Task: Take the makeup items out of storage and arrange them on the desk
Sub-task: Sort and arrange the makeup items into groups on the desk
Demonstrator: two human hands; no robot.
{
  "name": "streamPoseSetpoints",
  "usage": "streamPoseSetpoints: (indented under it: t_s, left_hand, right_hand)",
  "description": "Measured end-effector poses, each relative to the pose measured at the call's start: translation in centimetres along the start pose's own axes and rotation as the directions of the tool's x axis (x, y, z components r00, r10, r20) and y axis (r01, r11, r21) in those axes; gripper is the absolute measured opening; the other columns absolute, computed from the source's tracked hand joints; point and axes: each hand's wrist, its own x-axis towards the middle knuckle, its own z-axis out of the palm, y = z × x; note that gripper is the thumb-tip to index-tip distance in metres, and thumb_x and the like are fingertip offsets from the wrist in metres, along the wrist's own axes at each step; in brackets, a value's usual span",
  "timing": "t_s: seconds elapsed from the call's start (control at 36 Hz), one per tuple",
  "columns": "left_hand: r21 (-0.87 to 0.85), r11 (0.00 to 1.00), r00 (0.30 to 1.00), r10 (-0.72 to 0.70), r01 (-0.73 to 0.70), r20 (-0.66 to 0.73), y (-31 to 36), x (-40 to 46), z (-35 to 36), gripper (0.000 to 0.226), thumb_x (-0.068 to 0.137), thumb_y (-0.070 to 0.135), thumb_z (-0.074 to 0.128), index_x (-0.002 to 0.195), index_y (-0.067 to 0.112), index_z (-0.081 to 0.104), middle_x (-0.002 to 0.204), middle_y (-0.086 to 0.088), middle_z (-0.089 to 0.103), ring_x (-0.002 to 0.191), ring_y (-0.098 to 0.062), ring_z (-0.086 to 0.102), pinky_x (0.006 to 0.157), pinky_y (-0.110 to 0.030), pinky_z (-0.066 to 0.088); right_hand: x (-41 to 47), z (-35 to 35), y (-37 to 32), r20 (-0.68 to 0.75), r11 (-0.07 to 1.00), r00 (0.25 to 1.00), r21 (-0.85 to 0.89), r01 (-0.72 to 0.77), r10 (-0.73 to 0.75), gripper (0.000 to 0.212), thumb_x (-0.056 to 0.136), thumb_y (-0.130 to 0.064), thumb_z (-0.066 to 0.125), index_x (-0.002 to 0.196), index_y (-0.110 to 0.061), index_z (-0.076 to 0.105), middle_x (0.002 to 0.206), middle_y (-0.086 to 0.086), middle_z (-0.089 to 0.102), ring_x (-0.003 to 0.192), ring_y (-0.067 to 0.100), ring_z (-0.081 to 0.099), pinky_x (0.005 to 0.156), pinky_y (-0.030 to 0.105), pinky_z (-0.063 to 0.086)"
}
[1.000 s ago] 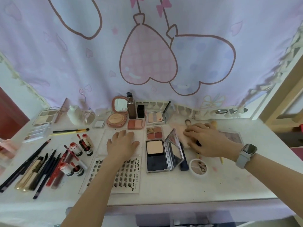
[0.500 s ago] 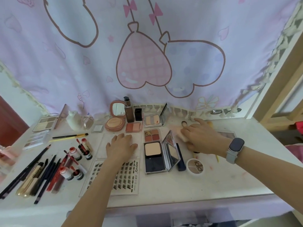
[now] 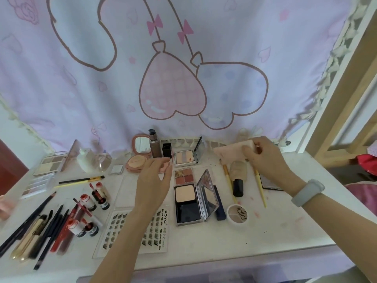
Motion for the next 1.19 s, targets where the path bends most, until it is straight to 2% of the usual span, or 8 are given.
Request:
streamPoseSetpoints:
  t_s: [0.11,0.22,0.39,0.58,0.83,0.97,1.06,1.19]
  left_hand:
    - [-0.079,0.977,0.975,0.205,-0.199,0.081,3.0,0.0,1.0,0.040,0.086,0.019,0.065,0.125,0.017,0.056,0.120,0.005,0.053,0.110,-0.012,0.052,0.094,-0.032,0.046]
    - [-0.031,0.928,0.905,0.370,-0.372,0.210,4.8,0.3,2.1,0.067,0.079,0.031,0.072,0.137,0.016,0.044,0.140,-0.002,0.041,0.129,-0.018,0.039,0.105,-0.032,0.033]
    - [0.125,0.812,0.821,0.553,-0.569,0.142,6.1,0.8,2.3,0.045,0.087,0.039,0.049,0.113,0.005,0.064,0.103,-0.009,0.066,0.089,-0.023,0.063,0.073,-0.031,0.052]
    - [-0.230,0.973,0.957,0.074,-0.008,0.282,6.7,0.9,1.8,0.009,0.094,0.030,0.052,0.086,0.031,0.055,0.066,0.011,0.061,0.058,-0.007,0.064,0.054,-0.025,0.054]
    - [-0.387,0.893,0.917,-0.066,0.230,0.392,7.4,1.8,1.9,0.021,0.094,0.038,0.050,0.087,0.023,0.063,0.076,-0.013,0.069,0.062,-0.031,0.062,0.061,-0.045,0.053]
    - [-0.561,0.635,0.832,-0.265,0.531,0.488,7.5,2.3,1.9,0.029,0.096,0.037,0.047,0.098,0.015,0.066,0.079,-0.008,0.074,0.049,-0.006,0.058,0.043,-0.015,0.043]
    - [-0.629,0.428,0.759,-0.309,0.649,0.572,7.1,2.6,1.8,0.026,0.096,0.028,0.049,0.105,0.009,0.064,0.088,-0.009,0.074,0.073,-0.014,0.069,0.056,-0.021,0.054]
    - [-0.608,0.372,0.711,-0.311,0.702,0.631,6.9,2.6,2.7,0.015,0.094,0.018,0.054,0.095,0.007,0.065,0.081,-0.004,0.074,0.079,-0.020,0.071,0.063,-0.029,0.058]
  right_hand:
    - [-0.2,-0.9,-1.0,0.184,0.832,0.963,0.489,-0.263,0.196,0.013,0.092,-0.018,0.055,0.087,-0.011,0.065,0.079,0.008,0.066,0.063,0.019,0.062,0.063,0.026,0.049]
    - [-0.9,-1.3,-2.1,0.363,0.626,0.911,0.669,-0.401,0.195,0.014,0.091,-0.014,0.054,0.085,-0.005,0.064,0.066,0.005,0.066,0.052,0.016,0.061,0.062,0.028,0.045]
    - [-1.5,-1.6,-3.0,0.489,0.530,0.853,0.681,-0.505,0.185,0.018,0.088,-0.022,0.059,0.076,-0.010,0.065,0.062,0.007,0.061,0.046,0.014,0.050,0.047,0.020,0.039]
    - [-1.4,-2.3,-2.8,0.377,0.849,0.923,0.511,-0.135,-0.080,0.026,0.092,-0.004,0.052,0.097,-0.024,0.067,0.066,-0.011,0.055,0.053,0.006,0.041,0.049,0.013,0.036]
    - [-0.3,-2.1,-2.9,0.250,0.790,0.966,0.604,-0.105,-0.063,0.014,0.089,-0.008,0.057,0.088,-0.018,0.067,0.094,0.002,0.064,0.081,0.008,0.062,0.072,0.023,0.054]
    - [0.4,-2.0,-1.9,0.157,0.760,0.986,0.634,-0.141,0.052,0.022,0.091,-0.003,0.053,0.104,-0.019,0.061,0.106,0.002,0.063,0.085,0.008,0.060,0.062,0.017,0.050]
    - [0.6,-1.9,-1.5,0.312,0.585,0.923,0.714,-0.385,0.227,0.021,0.092,0.002,0.043,0.098,-0.008,0.061,0.094,0.007,0.062,0.076,0.013,0.057,0.056,0.020,0.047]
    - [-0.3,0.1,-1.4,0.451,0.668,0.842,0.533,-0.519,0.294,0.019,0.095,-0.011,0.043,0.101,-0.004,0.060,0.062,0.003,0.050,0.050,0.011,0.037,0.043,0.018,0.025]
